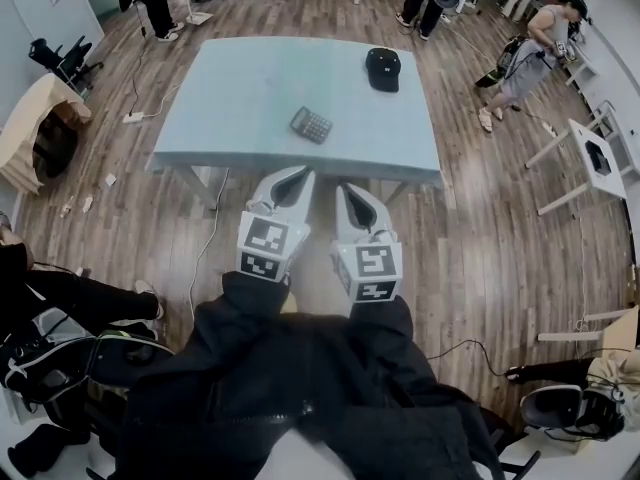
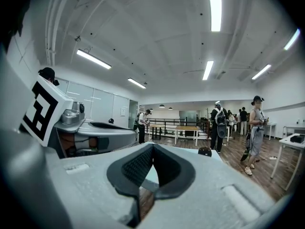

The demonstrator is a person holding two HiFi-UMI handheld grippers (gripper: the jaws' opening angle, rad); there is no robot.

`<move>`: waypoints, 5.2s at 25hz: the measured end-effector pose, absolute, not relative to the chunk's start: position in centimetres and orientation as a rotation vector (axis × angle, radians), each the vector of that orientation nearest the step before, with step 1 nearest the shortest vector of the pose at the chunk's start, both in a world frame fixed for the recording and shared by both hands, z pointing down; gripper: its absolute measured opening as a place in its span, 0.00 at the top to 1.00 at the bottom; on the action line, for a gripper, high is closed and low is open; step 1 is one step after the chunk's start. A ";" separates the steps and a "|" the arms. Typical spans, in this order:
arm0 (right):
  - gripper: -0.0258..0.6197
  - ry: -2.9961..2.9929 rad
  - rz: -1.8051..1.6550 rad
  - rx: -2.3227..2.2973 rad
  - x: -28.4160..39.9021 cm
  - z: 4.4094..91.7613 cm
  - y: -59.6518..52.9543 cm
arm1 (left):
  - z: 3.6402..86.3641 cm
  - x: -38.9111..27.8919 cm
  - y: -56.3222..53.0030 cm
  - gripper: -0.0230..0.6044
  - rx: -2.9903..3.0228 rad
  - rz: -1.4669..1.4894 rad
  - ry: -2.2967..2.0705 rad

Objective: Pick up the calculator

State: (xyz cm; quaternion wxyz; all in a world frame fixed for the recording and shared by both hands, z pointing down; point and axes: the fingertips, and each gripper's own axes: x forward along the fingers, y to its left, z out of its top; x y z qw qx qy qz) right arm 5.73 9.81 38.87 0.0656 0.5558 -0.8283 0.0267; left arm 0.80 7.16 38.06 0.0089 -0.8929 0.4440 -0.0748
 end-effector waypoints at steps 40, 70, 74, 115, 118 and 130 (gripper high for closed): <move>0.96 -2.430 0.218 1.637 0.8 43.2 -20.6 | 45.4 -4.7 -23.6 0.97 -2.997 -0.430 1.408; 0.96 -2.247 0.572 1.265 3.1 61.1 -25.1 | 66.0 -3.8 -27.2 0.97 -3.135 -1.017 1.735; 0.96 -2.219 0.612 1.236 3.1 62.8 -26.2 | 68.1 -3.7 -28.2 0.97 -3.160 -1.076 1.758; 0.96 -2.076 0.827 1.176 4.8 70.2 -26.5 | 79.0 -3.5 -32.6 0.78 -3.363 -1.261 1.781; 0.96 -2.080 0.799 1.174 5.0 70.1 -26.4 | 78.1 -3.3 -32.5 0.81 -3.378 -1.226 1.776; 0.96 -2.126 0.740 1.230 5.3 67.6 -26.2 | 73.2 -1.6 -31.3 0.89 -3.349 -1.058 1.763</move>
